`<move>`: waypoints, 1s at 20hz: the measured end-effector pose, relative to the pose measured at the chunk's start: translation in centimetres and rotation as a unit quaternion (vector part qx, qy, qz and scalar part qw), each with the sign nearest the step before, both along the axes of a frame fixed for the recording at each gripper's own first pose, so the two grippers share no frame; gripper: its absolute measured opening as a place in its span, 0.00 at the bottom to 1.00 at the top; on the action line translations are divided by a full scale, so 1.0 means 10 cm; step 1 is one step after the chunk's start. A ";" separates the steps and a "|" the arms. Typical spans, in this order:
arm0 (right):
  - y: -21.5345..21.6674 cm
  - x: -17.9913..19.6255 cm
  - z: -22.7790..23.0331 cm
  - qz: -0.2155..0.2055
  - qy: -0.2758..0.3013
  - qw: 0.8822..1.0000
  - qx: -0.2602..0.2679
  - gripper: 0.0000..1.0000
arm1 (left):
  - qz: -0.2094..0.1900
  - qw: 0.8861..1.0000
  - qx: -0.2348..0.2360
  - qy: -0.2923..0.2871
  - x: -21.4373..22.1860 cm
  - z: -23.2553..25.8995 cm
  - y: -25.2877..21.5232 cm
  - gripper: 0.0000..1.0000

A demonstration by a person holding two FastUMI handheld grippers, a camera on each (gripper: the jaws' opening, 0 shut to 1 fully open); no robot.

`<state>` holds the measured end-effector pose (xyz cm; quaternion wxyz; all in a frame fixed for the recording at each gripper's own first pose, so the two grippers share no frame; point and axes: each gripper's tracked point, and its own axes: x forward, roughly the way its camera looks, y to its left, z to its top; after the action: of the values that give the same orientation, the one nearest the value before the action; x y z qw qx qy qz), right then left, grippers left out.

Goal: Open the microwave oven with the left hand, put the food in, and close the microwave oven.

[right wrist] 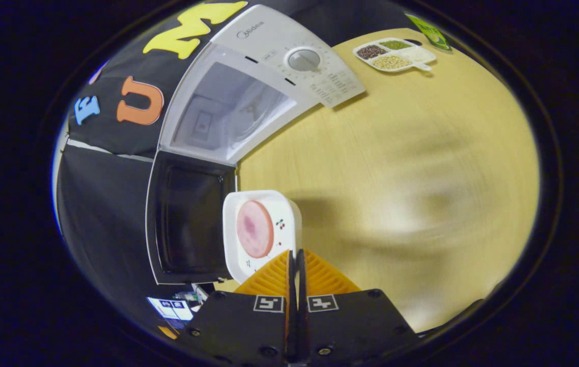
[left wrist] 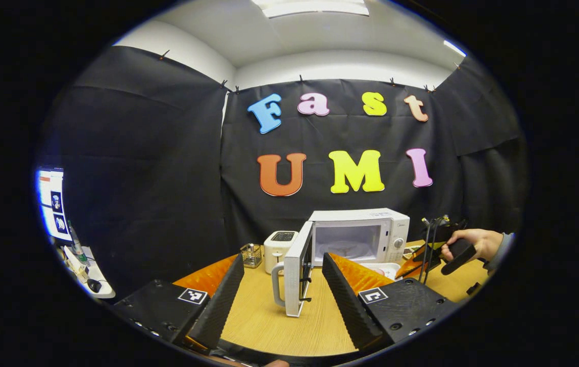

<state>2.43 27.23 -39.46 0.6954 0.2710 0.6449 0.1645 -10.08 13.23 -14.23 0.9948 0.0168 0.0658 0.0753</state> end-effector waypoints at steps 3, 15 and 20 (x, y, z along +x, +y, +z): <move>0.39 0.13 -0.12 -0.049 0.003 0.999 0.009 0.00 | 0.005 1.000 -0.010 -0.002 0.00 -0.05 0.13 0.92; 1.36 2.01 -0.50 -0.327 -0.101 0.932 0.117 0.06 | 0.026 0.999 -0.013 0.014 0.35 -0.29 0.43 0.92; 1.30 2.60 -0.70 -0.391 -0.184 0.893 0.122 0.01 | 0.001 0.999 -0.027 0.029 0.58 -0.43 0.33 0.82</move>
<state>28.43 40.26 -46.41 0.7716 0.5487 0.3218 0.0031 -4.32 16.56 -18.57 0.9926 -0.0083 0.0965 0.0736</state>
